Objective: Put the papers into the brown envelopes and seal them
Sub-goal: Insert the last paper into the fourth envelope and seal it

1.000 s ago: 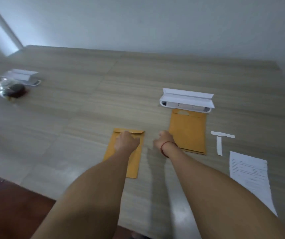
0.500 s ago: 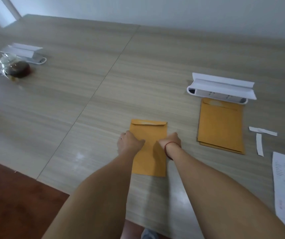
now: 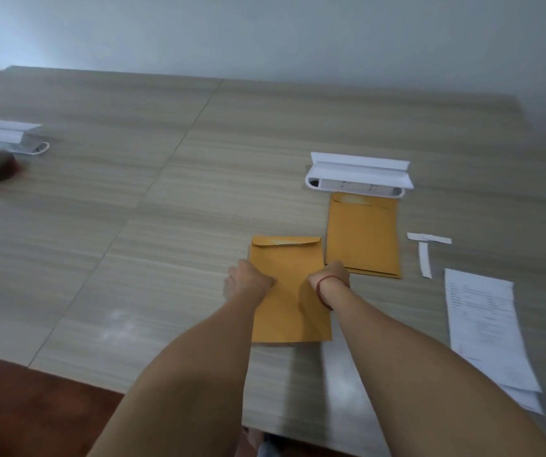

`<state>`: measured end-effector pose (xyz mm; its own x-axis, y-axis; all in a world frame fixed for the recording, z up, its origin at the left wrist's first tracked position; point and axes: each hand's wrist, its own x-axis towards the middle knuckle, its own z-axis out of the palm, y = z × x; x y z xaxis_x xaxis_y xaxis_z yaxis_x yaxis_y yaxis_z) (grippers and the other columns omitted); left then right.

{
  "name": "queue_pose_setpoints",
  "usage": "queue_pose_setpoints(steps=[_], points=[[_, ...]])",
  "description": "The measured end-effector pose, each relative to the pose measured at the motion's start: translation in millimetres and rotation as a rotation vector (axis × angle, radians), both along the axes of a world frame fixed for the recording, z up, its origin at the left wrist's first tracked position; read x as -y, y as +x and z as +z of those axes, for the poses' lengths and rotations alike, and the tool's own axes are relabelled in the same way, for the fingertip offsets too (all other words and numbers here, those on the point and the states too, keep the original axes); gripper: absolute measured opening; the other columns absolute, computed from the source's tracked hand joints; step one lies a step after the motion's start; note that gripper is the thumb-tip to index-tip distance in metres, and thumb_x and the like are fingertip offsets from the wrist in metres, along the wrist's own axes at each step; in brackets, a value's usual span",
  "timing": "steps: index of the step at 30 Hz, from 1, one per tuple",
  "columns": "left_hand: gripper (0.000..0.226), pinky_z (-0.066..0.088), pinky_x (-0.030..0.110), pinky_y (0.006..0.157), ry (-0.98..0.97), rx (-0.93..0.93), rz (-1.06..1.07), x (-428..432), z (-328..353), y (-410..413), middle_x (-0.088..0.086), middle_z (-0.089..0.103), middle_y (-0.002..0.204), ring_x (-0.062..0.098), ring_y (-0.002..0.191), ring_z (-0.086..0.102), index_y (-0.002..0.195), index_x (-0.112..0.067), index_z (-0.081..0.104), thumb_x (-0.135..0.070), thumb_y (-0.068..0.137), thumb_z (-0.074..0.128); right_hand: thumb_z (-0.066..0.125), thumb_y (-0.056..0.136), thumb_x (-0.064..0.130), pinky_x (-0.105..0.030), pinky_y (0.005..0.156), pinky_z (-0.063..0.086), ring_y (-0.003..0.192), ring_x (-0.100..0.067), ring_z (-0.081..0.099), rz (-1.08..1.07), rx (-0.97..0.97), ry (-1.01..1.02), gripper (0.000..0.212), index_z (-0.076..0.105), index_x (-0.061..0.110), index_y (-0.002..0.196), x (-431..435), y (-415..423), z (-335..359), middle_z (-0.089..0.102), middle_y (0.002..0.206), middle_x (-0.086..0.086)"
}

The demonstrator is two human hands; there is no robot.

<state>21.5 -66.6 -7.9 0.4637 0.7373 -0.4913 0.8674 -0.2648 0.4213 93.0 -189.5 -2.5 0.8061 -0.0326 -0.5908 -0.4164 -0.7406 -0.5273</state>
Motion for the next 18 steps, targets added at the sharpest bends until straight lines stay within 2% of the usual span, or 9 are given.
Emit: queue_pose_setpoints(steps=[4, 9, 13, 14, 15, 18], points=[[0.063, 0.049, 0.043, 0.097, -0.008, 0.020, -0.117, 69, 2, 19, 0.011, 0.050, 0.124, 0.031, 0.116, 0.052, 0.119, -0.014, 0.050, -0.046, 0.072, 0.076, 0.057, 0.086, 0.000, -0.036, 0.085, 0.051, 0.110, -0.035, 0.060, -0.038, 0.072, -0.062, 0.025, 0.061, 0.000, 0.111, 77, 9, 5, 0.059, 0.122, -0.018], [0.058, 0.043, 0.041, 0.099, -0.026, -0.012, -0.248, 144, -9, 26, 0.011, 0.044, 0.130, 0.030, 0.123, 0.045, 0.124, -0.012, 0.045, -0.036, 0.079, 0.072, 0.051, 0.090, -0.003, -0.034, 0.080, 0.050, 0.106, -0.033, 0.062, -0.088, 0.068, -0.124, 0.019, 0.062, -0.001, 0.105, 155, 2, -9, 0.062, 0.116, -0.018], [0.054, 0.041, 0.038, 0.102, -0.002, -0.105, -0.269, 177, -23, 18, 0.011, 0.043, 0.131, 0.029, 0.125, 0.043, 0.125, -0.012, 0.043, -0.030, 0.081, 0.069, 0.054, 0.089, 0.000, -0.031, 0.069, 0.046, 0.088, -0.028, 0.061, -0.033, 0.048, -0.175, 0.012, 0.059, 0.007, 0.080, 187, -8, -22, 0.064, 0.103, -0.013], [0.054, 0.041, 0.038, 0.102, 0.008, -0.127, -0.265, 183, -25, 16, 0.011, 0.043, 0.131, 0.028, 0.125, 0.043, 0.124, -0.013, 0.043, -0.030, 0.080, 0.070, 0.055, 0.088, 0.003, -0.031, 0.070, 0.048, 0.088, -0.027, 0.061, -0.012, 0.049, -0.216, 0.011, 0.058, 0.009, 0.080, 192, -10, -24, 0.064, 0.103, -0.012], [0.056, 0.041, 0.038, 0.101, 0.027, -0.138, -0.263, 186, -27, 15, 0.011, 0.043, 0.130, 0.028, 0.125, 0.042, 0.124, -0.013, 0.042, -0.030, 0.079, 0.070, 0.056, 0.087, 0.005, -0.032, 0.075, 0.049, 0.095, -0.027, 0.060, 0.012, 0.064, -0.264, 0.007, 0.061, 0.010, 0.088, 195, -12, -24, 0.063, 0.108, -0.011], [0.062, 0.042, 0.039, 0.099, 0.163, -0.099, -0.319, 190, -26, 16, 0.011, 0.043, 0.127, 0.029, 0.124, 0.042, 0.125, -0.012, 0.042, -0.036, 0.076, 0.071, 0.056, 0.088, 0.012, -0.036, 0.093, 0.046, 0.116, -0.028, 0.052, 0.103, 0.156, -0.369, 0.029, 0.058, 0.014, 0.116, 197, -8, -28, 0.053, 0.125, -0.010]])
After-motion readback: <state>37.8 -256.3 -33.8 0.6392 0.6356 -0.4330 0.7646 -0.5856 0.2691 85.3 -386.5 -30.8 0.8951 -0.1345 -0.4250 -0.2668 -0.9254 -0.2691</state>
